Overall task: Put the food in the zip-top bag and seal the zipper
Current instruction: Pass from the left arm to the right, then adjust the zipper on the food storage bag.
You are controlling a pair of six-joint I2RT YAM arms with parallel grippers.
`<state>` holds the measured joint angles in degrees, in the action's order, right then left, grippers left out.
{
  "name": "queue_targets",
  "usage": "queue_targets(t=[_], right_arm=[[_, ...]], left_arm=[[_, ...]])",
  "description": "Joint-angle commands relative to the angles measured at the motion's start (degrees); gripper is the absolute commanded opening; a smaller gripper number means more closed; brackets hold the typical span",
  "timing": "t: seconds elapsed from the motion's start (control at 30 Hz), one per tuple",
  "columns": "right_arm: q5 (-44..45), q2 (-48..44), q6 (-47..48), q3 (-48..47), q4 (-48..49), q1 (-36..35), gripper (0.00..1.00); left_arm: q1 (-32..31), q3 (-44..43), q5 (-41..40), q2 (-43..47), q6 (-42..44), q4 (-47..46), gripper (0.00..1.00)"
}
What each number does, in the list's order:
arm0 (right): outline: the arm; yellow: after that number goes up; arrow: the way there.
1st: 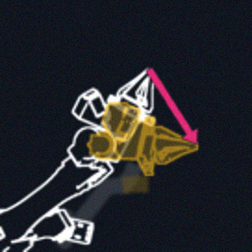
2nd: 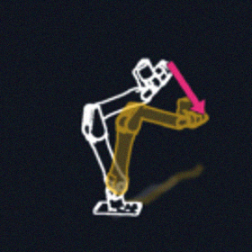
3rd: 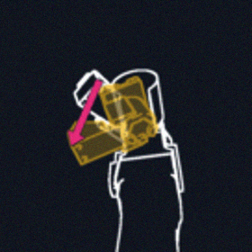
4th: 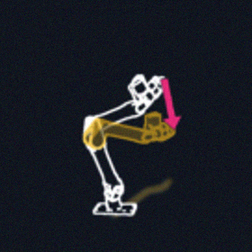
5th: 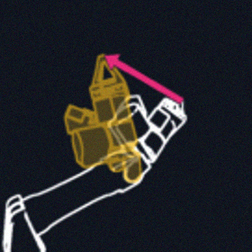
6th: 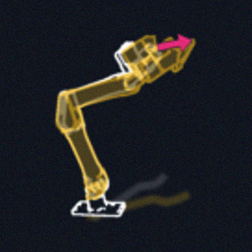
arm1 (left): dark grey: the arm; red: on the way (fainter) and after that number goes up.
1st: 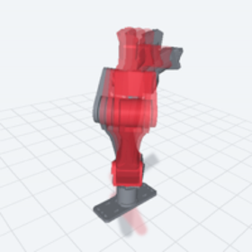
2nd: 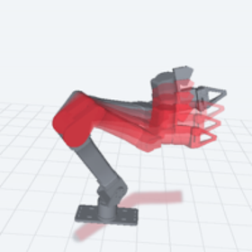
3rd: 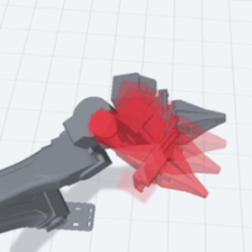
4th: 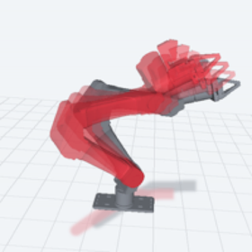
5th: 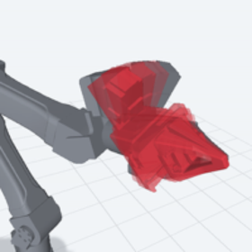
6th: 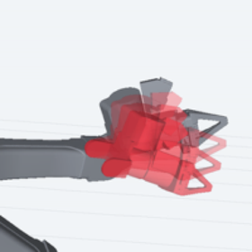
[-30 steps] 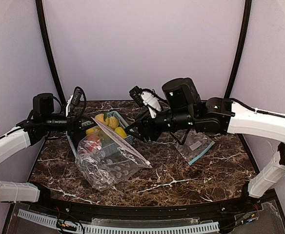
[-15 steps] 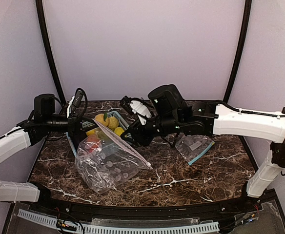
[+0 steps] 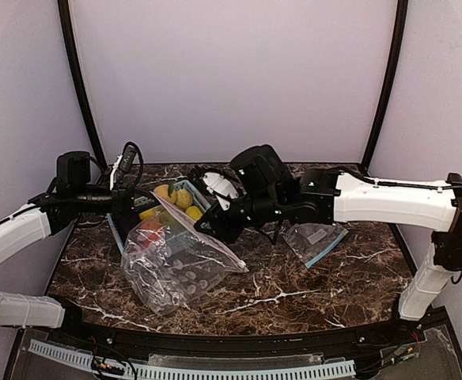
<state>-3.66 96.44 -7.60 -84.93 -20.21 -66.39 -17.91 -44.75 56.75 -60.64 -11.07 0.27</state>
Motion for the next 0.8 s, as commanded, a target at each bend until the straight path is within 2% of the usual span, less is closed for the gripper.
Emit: queue_targets(t=[0.0,0.17,0.23,0.27,0.3,0.33,0.37,0.4,0.5,0.6,0.67,0.77], right_arm=[[-0.1,0.8,0.2,-1.9,0.7,-0.4,0.25],[-0.4,0.6,-0.6,-1.5,1.3,-0.4,0.03],[0.0,0.1,-1.2,-1.0,1.6,-0.3,0.0],[0.1,-0.2,-1.6,-0.7,1.8,-0.1,0.0],[0.3,-0.6,-2.0,-0.3,1.9,0.1,0.0],[0.5,-1.2,-2.5,0.1,1.9,0.5,0.0],[0.7,-1.7,-2.9,0.6,1.9,0.8,0.0],[1.2,-2.4,-3.2,1.3,1.8,1.2,0.0],[3.3,-5.0,-3.7,3.1,0.4,2.5,0.0],[7.7,-8.4,-3.7,4.5,-2.4,4.6,0.0],[10.2,-11.0,-3.6,5.2,-5.1,6.4,0.0],[14.8,-15.3,-3.0,5.6,-10.3,9.3,0.0]], left_arm=[[-0.2,-1.2,0.2,-0.2,0.8,1.0,0.01],[-0.2,-1.4,0.2,-0.4,0.5,0.8,0.01],[-0.2,-1.4,-0.2,-0.4,0.2,0.6,0.05],[-0.2,-1.5,-0.4,-0.4,-0.1,0.6,0.09],[-0.2,-1.5,-1.2,-0.3,-0.3,0.7,0.24],[-0.2,-1.6,-2.1,0.0,-0.5,0.6,0.32],[-0.2,-1.7,-2.6,0.2,-0.7,0.7,0.48],[-0.2,-1.8,-3.5,0.6,-0.8,0.7,0.59],[-0.2,-2.6,-6.6,1.8,-1.2,1.0,0.73],[-0.2,-2.9,-15.3,4.0,-0.7,2.6,0.9],[-0.2,-2.9,-22.7,5.3,0.6,4.9,0.96],[-0.2,-2.8,-29.8,6.8,1.8,7.4,0.99]])
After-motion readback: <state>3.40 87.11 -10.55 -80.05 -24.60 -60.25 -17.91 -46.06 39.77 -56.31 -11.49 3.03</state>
